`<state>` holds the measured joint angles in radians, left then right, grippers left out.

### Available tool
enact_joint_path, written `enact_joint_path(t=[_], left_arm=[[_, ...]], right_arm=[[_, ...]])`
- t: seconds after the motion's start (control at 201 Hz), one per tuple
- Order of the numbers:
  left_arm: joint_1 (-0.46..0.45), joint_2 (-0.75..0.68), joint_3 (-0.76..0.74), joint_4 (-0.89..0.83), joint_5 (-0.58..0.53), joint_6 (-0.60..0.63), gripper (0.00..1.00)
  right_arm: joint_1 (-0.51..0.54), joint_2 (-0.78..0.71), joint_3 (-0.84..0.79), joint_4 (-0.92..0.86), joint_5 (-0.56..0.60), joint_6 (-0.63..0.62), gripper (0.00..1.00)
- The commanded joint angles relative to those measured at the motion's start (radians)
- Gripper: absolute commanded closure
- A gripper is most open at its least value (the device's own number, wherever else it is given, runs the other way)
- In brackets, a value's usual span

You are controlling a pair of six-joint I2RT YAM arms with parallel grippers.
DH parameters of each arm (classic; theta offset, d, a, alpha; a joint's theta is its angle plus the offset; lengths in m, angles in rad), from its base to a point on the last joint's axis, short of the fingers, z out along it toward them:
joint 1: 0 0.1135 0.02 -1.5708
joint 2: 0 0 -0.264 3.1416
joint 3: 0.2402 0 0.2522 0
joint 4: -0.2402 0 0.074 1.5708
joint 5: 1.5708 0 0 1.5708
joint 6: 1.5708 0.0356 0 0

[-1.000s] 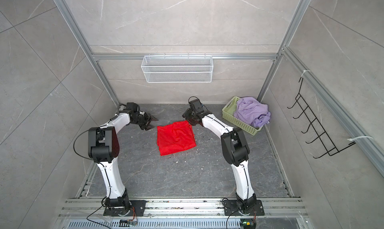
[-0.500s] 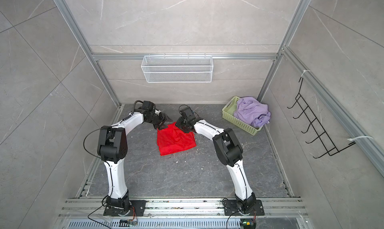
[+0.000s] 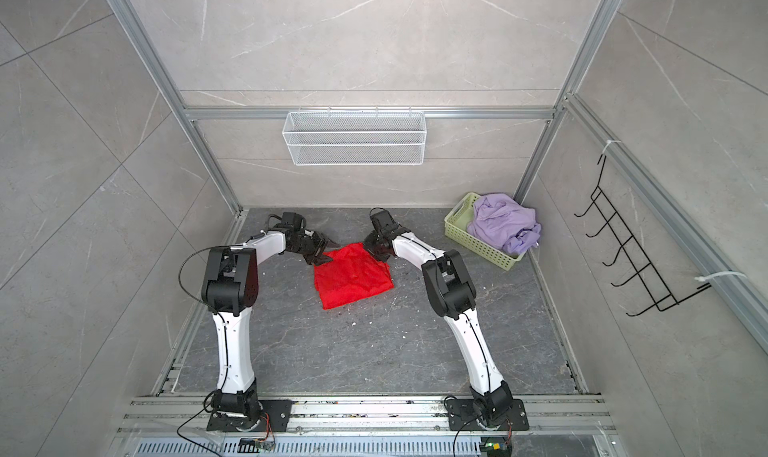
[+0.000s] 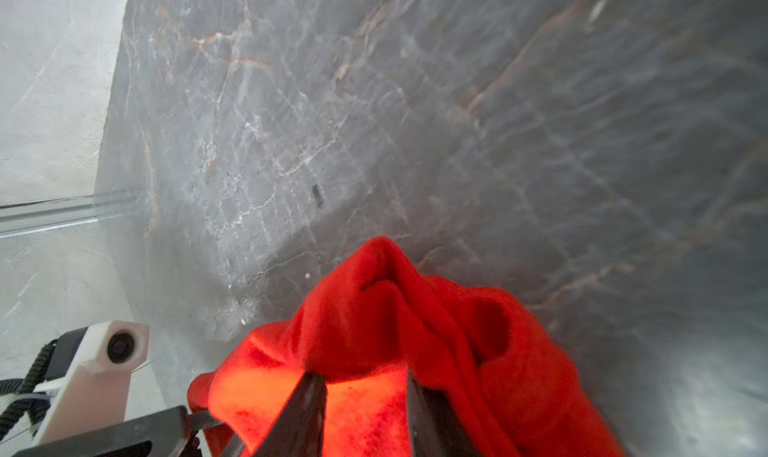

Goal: Fold and stack the t-shirts
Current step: 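Grasp the folded red bundle with the left gripper while the right gripper withdraws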

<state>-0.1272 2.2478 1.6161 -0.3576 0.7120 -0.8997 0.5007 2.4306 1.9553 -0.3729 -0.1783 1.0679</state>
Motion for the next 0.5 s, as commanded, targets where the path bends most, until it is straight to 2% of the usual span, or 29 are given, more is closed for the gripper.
enact_joint_path(t=[0.0,0.154,0.239,0.299,0.408,0.493], left_arm=[[0.016,0.018,-0.056,-0.033,-0.052,0.002,0.4],[0.018,-0.046,-0.137,0.004,-0.067,0.003,0.41],[0.013,-0.14,-0.196,0.082,-0.081,0.006,0.41],[0.001,-0.213,-0.196,0.087,-0.095,0.05,0.41],[-0.046,-0.31,-0.1,-0.118,-0.194,0.238,0.39],[-0.106,-0.325,-0.014,-0.313,-0.291,0.373,0.38]], right_arm=[[-0.012,-0.038,-0.061,-0.118,0.08,-0.058,0.63],[-0.016,-0.163,-0.122,-0.102,0.099,-0.174,0.6],[-0.017,-0.271,-0.188,-0.083,0.111,-0.221,0.57],[-0.019,-0.365,-0.24,-0.065,0.109,-0.273,0.54],[-0.022,-0.54,-0.311,-0.082,0.117,-0.371,0.48],[-0.024,-0.645,-0.348,-0.164,0.153,-0.416,0.45]])
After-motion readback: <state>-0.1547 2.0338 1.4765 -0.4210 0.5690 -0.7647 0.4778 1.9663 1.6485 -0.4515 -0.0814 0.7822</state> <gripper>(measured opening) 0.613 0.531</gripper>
